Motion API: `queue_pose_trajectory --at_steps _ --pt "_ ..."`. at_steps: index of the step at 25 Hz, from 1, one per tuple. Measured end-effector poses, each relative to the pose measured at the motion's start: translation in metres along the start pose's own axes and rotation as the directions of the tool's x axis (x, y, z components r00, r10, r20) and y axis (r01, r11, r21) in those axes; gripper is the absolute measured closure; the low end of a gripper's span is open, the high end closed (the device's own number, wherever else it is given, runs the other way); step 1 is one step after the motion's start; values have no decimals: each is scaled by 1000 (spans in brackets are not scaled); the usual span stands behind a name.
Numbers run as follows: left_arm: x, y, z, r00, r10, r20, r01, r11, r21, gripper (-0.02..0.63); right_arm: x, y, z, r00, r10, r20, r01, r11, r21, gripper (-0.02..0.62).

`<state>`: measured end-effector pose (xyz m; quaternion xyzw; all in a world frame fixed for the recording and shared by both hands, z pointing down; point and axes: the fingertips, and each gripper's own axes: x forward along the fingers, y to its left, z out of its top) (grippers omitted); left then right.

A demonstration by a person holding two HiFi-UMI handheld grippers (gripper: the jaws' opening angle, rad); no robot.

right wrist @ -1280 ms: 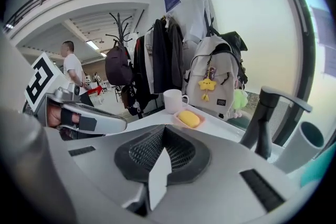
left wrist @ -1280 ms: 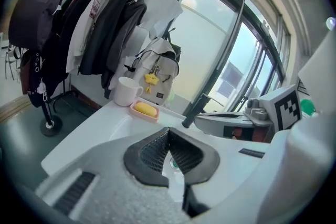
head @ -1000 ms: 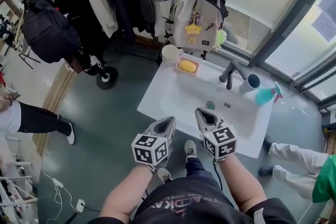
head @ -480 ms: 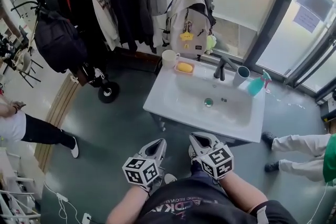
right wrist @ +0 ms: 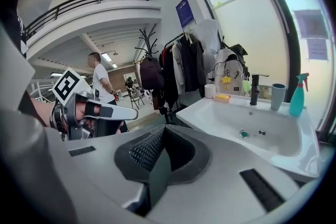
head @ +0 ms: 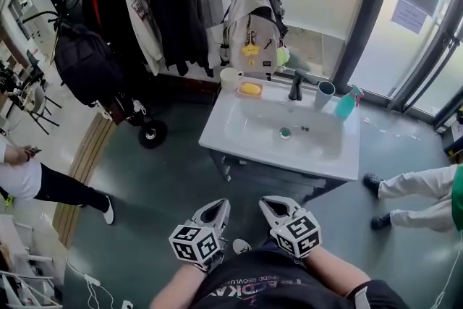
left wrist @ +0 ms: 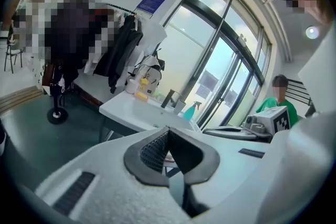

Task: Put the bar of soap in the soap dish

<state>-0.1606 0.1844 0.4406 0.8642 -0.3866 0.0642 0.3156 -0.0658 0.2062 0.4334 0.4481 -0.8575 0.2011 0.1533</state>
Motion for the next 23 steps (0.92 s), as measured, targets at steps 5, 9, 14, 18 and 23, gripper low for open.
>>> queue_pose_trajectory --at_steps 5,9,14,18,23 --pt "-13 -19 -13 1000 -28 -11 28 999 22 597 -17 14 -10 1000 -6 8 6 1000 12 584" --pt "-20 -29 -20 999 -46 -13 47 998 44 597 -25 21 -14 1000 -12 21 11 1000 18 584" --pt "-23 -39 -19 998 -60 -13 61 996 59 597 -33 24 -14 1000 -16 25 16 1000 14 584" --pt "-20 -46 -15 997 -72 -12 72 994 80 597 -36 23 -9 999 -19 31 19 1000 8 584" --pt "-18 -50 -15 996 -82 -16 83 993 89 597 -40 22 -8 999 -25 36 25 1000 8 584"
